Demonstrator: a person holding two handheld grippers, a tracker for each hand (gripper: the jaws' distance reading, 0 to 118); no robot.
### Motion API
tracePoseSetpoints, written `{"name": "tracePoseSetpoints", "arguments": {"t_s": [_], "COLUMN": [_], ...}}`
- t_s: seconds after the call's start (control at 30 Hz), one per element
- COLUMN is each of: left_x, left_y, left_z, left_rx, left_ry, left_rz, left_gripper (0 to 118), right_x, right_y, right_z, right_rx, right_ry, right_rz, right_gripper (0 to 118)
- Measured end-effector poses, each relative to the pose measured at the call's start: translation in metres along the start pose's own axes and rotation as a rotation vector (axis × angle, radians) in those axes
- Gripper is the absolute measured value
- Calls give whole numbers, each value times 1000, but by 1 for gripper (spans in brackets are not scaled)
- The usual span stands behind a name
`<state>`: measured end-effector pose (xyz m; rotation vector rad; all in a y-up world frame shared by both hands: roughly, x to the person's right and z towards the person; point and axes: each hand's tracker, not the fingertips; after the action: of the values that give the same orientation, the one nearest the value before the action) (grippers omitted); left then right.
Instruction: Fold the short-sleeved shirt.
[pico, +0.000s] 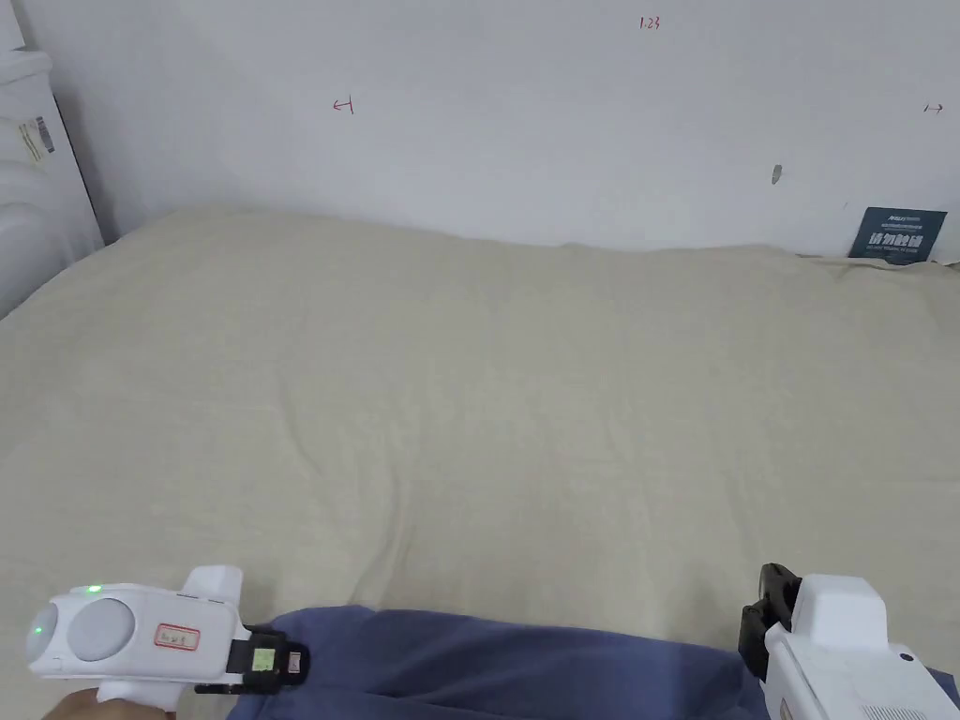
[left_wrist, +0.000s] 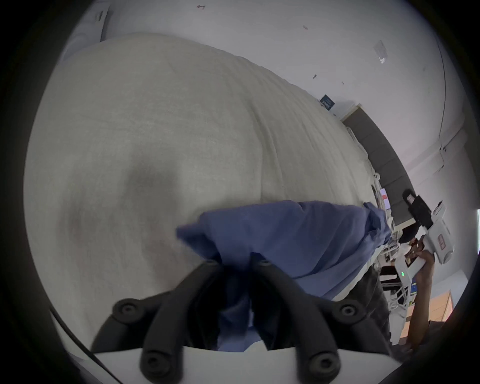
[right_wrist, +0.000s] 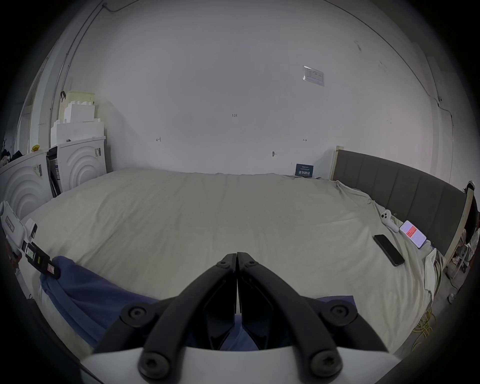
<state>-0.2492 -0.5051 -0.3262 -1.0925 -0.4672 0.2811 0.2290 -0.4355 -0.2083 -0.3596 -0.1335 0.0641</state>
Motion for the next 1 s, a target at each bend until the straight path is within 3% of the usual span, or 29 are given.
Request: {"name": "tracePoseSetpoints", "arguments": {"t_s": [0.27,0.67,1.0], "left_x": [1,-2,-4], "left_y": [2,19,15], "left_z": [0,47,73], "left_rx": [9,81,82], "left_ry": [29,-17,58], "left_rz": [4,40,18], "left_gripper": [0,0,0], "right_x": [-6,0,4], "right_y": [-2,-2,-4], "right_z": [0,-1,-3], "right_rx": [-3,5,2], "right_ry": [19,14,9], "right_rz": [2,-3,-12], "right_gripper": [0,0,0]}}
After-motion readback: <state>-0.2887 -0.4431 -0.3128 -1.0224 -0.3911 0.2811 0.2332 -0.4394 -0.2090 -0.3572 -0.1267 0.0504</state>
